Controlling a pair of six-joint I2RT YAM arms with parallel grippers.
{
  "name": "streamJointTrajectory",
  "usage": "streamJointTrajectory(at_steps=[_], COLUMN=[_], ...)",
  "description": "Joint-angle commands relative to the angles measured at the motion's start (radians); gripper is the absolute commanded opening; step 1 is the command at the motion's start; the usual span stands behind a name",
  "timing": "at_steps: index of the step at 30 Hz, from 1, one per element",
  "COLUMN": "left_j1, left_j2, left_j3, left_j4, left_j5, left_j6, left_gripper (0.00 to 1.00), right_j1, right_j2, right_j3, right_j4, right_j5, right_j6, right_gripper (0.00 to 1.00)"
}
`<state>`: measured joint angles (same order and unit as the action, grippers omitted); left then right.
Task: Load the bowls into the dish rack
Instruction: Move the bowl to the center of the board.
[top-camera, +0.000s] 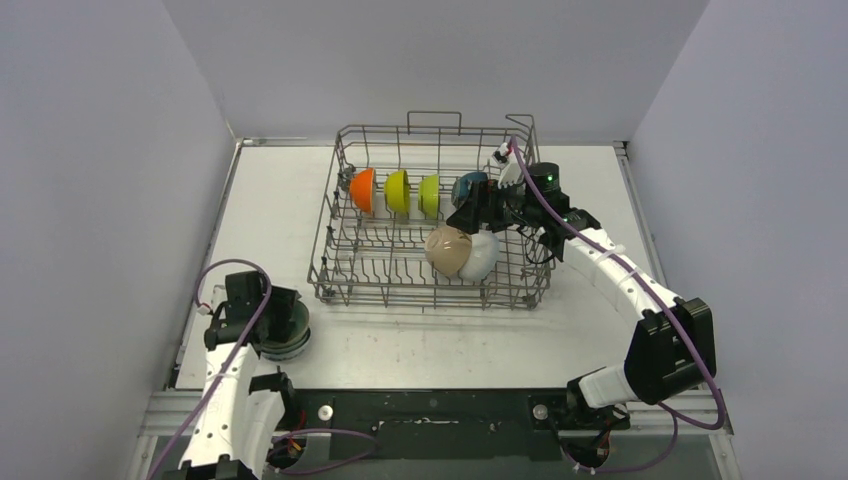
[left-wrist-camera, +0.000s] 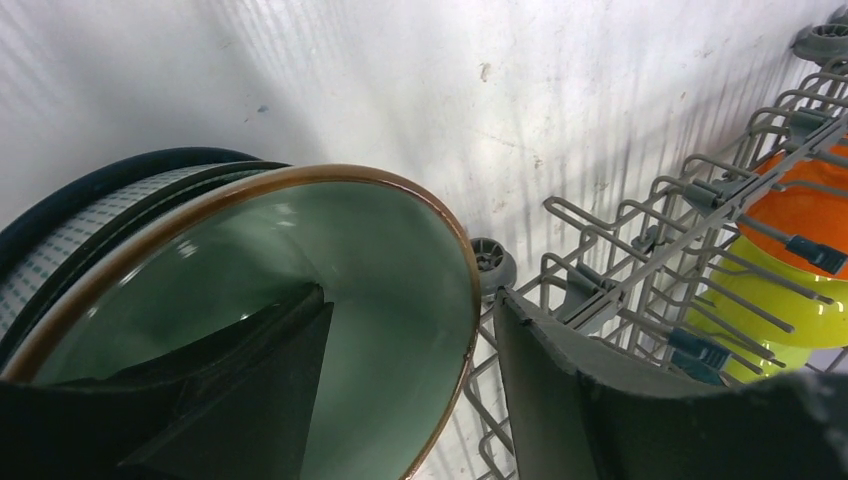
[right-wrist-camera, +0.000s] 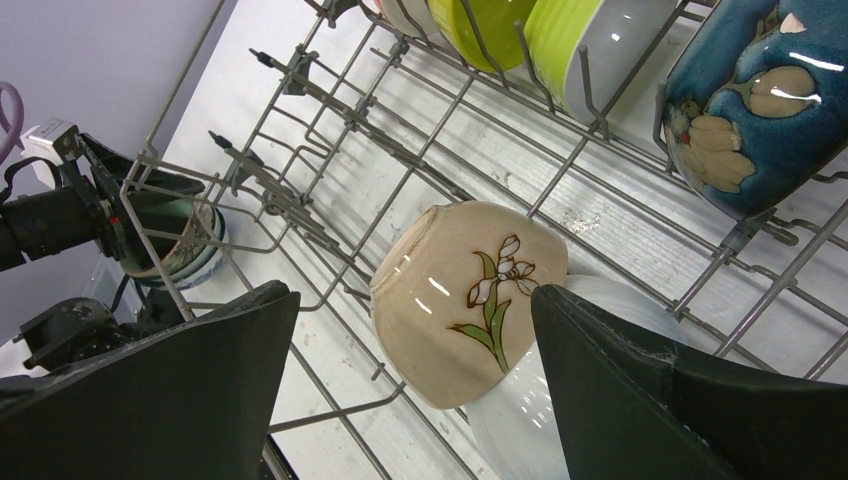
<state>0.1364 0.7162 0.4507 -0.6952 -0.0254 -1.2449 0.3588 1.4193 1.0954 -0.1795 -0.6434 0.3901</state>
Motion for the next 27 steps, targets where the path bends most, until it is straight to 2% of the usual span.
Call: streamJointTrajectory(at_steps=[1,7,12,16,19,22,27], left_j1=[-0.006,-0.006,-0.006,-0.006,-0.006,-0.006,-0.006], left_j2=[-0.005,-0.013,-0.021,-0.028,-0.033,-0.041,-0.053], left_j3=[0.041,0.089,0.101,0.108,0.124,0.151,0.225], left_j4=[-0.170,-0.230,-0.231,-0.253,-0.267,-0.280,-0.306], left_j5=[-0.054,-0.087,-0.075,-0.078,-0.081,-0.084,-0.113], left_j6=[0.002,0.001,0.002,-0.010,-0.010,-0.009,0.014], left_gripper=[0.60,0.56,0.23,0.13,0.09,0.00,0.00], right_j1=[0.004,0.008,0.010,0.010,0.011,0.011,0.015], right_j2=[0.005,-0.002,-0.006,-0.008,-0.009,-0.010,-0.010], right_j3=[0.017,0.015,0.015,0.020,0.022,0.026,0.041], right_j4=[0.052,0.052,0.050,0.047,0.045,0.045,0.040], right_j5=[-0.002,0.000,0.001,0.003,0.004,0.003,0.004], right_j6=[0.009,0.009,0.009,0.006,0.007,0.007,0.007], right_gripper=[0.90,0.90,0.90,0.90,0.90,0.90,0.90])
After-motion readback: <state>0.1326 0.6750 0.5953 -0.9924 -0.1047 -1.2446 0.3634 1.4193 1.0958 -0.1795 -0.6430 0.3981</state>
